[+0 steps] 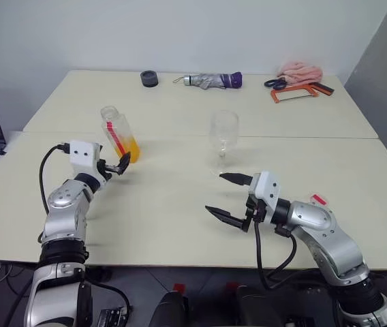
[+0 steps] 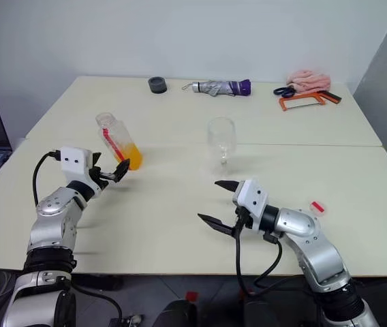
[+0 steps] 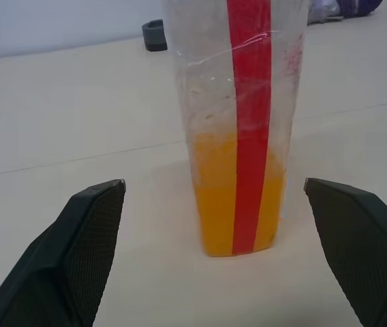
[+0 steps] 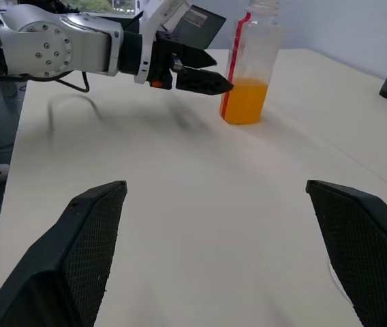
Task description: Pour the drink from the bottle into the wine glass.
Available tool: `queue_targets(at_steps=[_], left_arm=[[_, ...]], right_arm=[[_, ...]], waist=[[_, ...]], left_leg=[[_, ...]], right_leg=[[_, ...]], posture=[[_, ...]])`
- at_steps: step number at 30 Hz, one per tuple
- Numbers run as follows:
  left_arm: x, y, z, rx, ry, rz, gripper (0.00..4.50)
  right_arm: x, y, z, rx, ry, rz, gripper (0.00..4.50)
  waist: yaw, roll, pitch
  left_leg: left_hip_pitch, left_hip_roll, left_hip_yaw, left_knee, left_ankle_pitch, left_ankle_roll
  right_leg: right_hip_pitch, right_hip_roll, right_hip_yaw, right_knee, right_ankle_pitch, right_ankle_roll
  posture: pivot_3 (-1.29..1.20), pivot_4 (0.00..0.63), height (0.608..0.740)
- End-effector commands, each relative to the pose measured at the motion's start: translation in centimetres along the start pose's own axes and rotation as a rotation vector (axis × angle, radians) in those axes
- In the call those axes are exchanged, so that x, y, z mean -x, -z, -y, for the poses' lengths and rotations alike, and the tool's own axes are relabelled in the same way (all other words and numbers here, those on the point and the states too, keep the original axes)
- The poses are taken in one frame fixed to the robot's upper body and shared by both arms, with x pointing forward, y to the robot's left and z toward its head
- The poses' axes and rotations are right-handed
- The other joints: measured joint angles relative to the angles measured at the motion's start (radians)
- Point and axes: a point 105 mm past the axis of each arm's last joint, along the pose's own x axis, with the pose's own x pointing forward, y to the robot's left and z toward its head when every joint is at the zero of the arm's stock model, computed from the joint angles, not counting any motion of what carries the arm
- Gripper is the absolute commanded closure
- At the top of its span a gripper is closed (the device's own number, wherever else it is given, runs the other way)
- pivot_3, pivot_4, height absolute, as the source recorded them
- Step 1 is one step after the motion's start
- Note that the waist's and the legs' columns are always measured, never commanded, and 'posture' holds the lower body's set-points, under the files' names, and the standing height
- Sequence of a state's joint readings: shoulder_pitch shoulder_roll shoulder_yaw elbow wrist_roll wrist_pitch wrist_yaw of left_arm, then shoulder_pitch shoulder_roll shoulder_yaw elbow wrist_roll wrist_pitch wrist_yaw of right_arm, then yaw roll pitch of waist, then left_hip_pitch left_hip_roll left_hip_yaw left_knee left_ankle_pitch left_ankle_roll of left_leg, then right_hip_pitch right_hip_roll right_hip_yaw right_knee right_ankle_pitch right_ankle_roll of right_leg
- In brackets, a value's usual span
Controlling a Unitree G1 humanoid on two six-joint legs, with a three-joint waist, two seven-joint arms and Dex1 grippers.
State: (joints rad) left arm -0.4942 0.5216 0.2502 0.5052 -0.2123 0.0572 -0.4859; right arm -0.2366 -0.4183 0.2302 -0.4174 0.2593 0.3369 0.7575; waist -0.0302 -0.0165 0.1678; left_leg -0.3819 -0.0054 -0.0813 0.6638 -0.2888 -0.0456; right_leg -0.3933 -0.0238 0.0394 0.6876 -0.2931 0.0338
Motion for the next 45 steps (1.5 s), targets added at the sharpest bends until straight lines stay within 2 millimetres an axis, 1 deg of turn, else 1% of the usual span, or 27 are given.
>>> queue_targets(at_steps=[1,8,15,18,22,23,24,25,26,30,34,36,39,41,45], left_arm=[[-0.5,-1.7,-0.5,-0.041,0.003,0.043,0.0],[-1.8,-2.1,-0.6,-0.015,-0.001,0.041,0.0],[-2.8,-2.4,-0.8,0.012,0.009,0.046,0.0],[-3.2,-2.7,-0.5,0.02,0.029,0.053,0.62],[-3.5,-2.9,-0.3,0.016,0.04,0.055,1.83],[-3.6,-2.9,-0.2,0.018,0.043,0.057,2.23],[-3.7,-2.9,-0.2,0.018,0.045,0.058,2.53],[-3.7,-3.0,-0.2,0.019,0.042,0.059,2.75],[-3.7,-3.0,-0.3,0.021,0.041,0.062,2.83],[-3.7,-3.4,0.1,0.011,0.06,0.082,2.84],[-4.1,-5.4,2.8,-0.056,0.158,0.136,2.84],[-4.3,-6.8,4.4,-0.104,0.203,0.169,2.84],[-4.6,-9.1,7.1,-0.209,0.271,0.213,2.84],[-4.8,-10.2,8.3,-0.263,0.301,0.234,2.84],[-5.7,-12.6,11.5,-0.458,0.367,0.293,2.84]], right_arm=[[-0.3,-1.8,-0.4,0.053,-0.023,0.052,0.01],[-0.6,-2.1,-0.2,0.064,-0.03,0.064,0.01],[-0.8,-2.9,-0.2,0.055,-0.033,0.11,0.01],[-0.9,-3.0,-0.2,0.058,-0.035,0.111,0.0],[-1.0,-2.9,-0.2,0.06,-0.037,0.111,0.0],[-1.0,-2.9,-0.2,0.062,-0.037,0.11,0.0],[-1.0,-2.9,-0.2,0.063,-0.037,0.109,0.0],[-1.0,-2.9,-0.2,0.064,-0.036,0.109,0.0],[-1.0,-2.9,-0.2,0.065,-0.036,0.108,0.0],[-0.9,-3.1,-0.1,0.071,-0.027,0.11,0.0],[-0.3,-3.8,0.5,0.069,0.015,0.127,0.0],[0.1,-4.4,1.0,0.062,0.046,0.141,0.0],[0.8,-5.3,1.7,0.044,0.092,0.165,0.0],[0.9,-5.6,2.0,0.031,0.118,0.175,0.0],[0.9,-6.0,3.8,-0.01,0.246,0.2,0.0]], waist=[[0.0,0.0,0.0],[0.0,0.0,0.0],[-0.001,0.0,0.0],[-0.001,0.0,0.0],[-0.001,0.0,0.0],[-0.001,0.0,0.0],[-0.001,0.0,0.0],[-0.001,0.0,0.0],[-0.001,0.0,0.0],[-0.001,0.0,0.0],[-0.001,-0.001,0.001],[0.002,-0.003,0.001],[0.001,-0.003,0.002],[0.001,-0.003,0.002],[0.001,-0.003,0.002]], left_leg=[[0.0,0.0,0.0,0.0,0.0,0.0],[0.0,-0.001,0.0,0.0,0.0,0.0],[0.0,-0.001,0.0,0.0,0.0,0.0],[0.0,-0.001,0.0,0.0,0.0,0.0],[0.0,-0.001,0.0,0.0,0.0,0.0],[0.0,-0.001,0.0,0.0,0.0,0.0],[0.0,-0.001,0.0,0.0,0.0,0.0],[0.0,-0.001,0.0,0.0,0.0,0.0],[0.0,-0.001,0.0,0.0,0.0,0.0],[-0.001,-0.001,0.0,0.0,0.0,0.0],[-0.001,-0.001,0.0,0.0,0.0,0.0],[-0.002,0.0,-0.001,0.001,0.0,0.0],[-0.003,0.0,-0.002,0.001,0.0,0.0],[-0.003,0.0,-0.001,0.001,0.0,0.0],[-0.002,-0.002,-0.001,0.001,0.0,0.0]], right_leg=[[0.0,0.0,0.0,0.0,0.0,0.0],[0.0,0.0,0.0,0.0,0.0,0.0],[0.0,0.0,0.0,0.0,0.0,0.0],[0.0,0.0,0.0,0.0,0.0,0.0],[0.0,0.0,0.0,0.0,0.0,0.0],[0.0,0.0,0.0,0.0,0.0,0.0],[0.0,0.0,0.0,0.0,0.0,0.0],[0.0,0.0,0.0,0.0,0.0,0.0],[0.0,0.0,0.0,0.0,0.0,0.0],[0.0,0.0,0.0,0.0,0.0,0.0],[-0.001,0.0,0.0,0.0,0.0,0.0],[-0.001,0.0,-0.001,0.0,0.0,0.0],[-0.001,-0.001,0.0,0.0,0.0,0.0],[-0.001,-0.001,0.0,0.0,0.0,0.0],[-0.001,0.0,0.0,0.0,0.0,0.0]], posture=[[0.0,0.15,0.74],[0.0,0.15,0.74],[0.0,0.15,0.74],[0.0,0.15,0.74],[0.0,0.15,0.74],[0.0,0.15,0.74],[0.0,0.15,0.74],[0.0,0.15,0.74],[0.0,0.15,0.74],[0.0,0.15,0.74],[0.0,0.15,0.74],[0.0,0.15,0.74],[0.0,0.15,0.74],[0.0,0.15,0.74],[0.0,0.15,0.74]])
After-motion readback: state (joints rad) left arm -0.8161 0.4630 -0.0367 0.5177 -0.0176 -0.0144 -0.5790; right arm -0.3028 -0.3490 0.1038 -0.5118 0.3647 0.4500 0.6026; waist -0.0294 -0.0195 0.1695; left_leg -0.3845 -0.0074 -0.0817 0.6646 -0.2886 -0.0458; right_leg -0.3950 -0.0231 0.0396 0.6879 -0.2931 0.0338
